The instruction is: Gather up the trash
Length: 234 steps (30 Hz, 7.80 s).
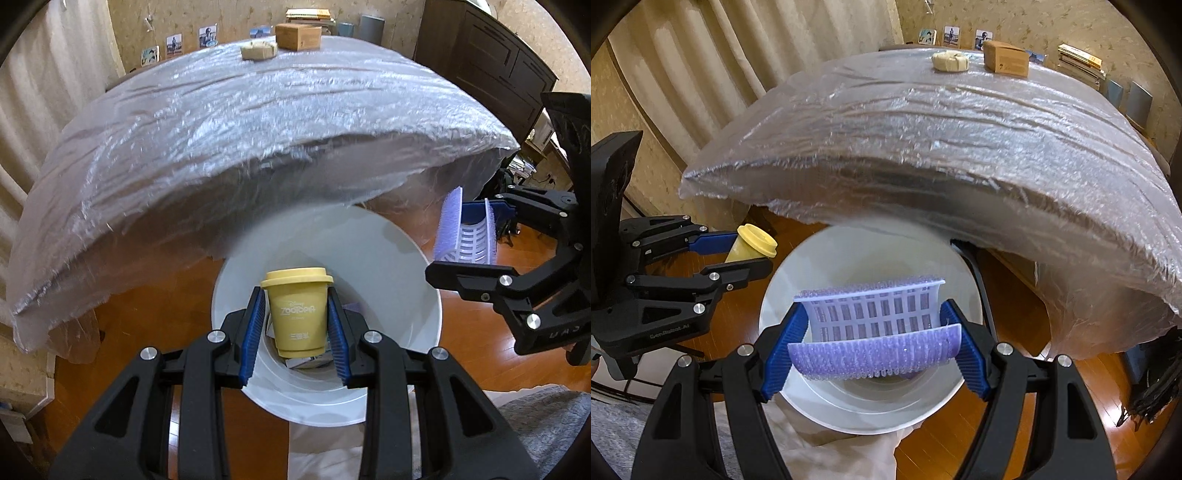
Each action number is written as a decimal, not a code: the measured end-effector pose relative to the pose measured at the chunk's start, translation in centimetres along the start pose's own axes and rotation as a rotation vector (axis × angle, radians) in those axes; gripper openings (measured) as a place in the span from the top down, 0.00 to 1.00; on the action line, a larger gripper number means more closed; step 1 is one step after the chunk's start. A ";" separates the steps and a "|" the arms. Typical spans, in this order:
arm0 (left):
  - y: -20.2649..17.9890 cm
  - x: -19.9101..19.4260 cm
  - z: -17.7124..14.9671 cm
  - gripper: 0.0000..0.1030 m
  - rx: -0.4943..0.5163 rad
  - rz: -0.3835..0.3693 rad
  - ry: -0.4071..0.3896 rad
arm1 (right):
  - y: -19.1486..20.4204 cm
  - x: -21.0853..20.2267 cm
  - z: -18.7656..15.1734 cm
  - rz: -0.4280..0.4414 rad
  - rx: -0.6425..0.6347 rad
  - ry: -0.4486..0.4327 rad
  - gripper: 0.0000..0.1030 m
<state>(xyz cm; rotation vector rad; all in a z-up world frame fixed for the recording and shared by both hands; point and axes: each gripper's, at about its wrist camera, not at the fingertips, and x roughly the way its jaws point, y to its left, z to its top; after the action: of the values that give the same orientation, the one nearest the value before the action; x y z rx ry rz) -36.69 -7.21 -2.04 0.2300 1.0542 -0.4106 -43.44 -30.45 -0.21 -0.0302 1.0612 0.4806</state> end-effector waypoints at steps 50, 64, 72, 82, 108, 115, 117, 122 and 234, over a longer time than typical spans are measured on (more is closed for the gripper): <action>1.9 4.0 0.4 0.35 -0.057 -0.007 0.033 | -1.1 3.9 1.1 -0.066 0.030 0.029 0.08; 4.1 -10.8 12.4 0.01 -0.039 -0.010 -0.457 | -6.8 -9.6 13.8 -0.264 0.043 -0.428 0.04; 3.9 -0.1 23.2 0.01 0.108 0.042 -0.289 | -13.2 -0.4 26.3 -0.302 0.084 -0.257 0.04; 4.0 9.1 28.8 0.01 0.204 0.005 -0.162 | -15.9 7.2 31.3 -0.335 0.075 -0.145 0.04; 5.6 10.4 29.9 0.49 0.181 -0.029 -0.168 | -17.8 7.6 31.3 -0.210 0.174 -0.187 0.44; 6.5 9.0 29.1 0.49 0.134 -0.005 -0.175 | -16.8 6.3 29.4 -0.182 0.172 -0.185 0.44; 6.8 8.3 28.6 0.49 0.118 0.006 -0.181 | -16.5 5.8 28.7 -0.165 0.178 -0.188 0.44; 7.3 6.5 27.3 0.49 0.083 0.005 -0.200 | -14.9 3.9 26.8 -0.123 0.164 -0.206 0.44; 4.4 -3.0 1.5 0.08 -0.018 -0.087 -0.118 | -3.5 -3.5 3.8 -0.048 0.028 -0.103 0.11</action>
<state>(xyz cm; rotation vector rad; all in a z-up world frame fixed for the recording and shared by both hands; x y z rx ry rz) -34.88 -3.15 1.24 0.1428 0.9539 -0.4873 -40.29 -33.92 3.89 -0.0058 0.9637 0.4190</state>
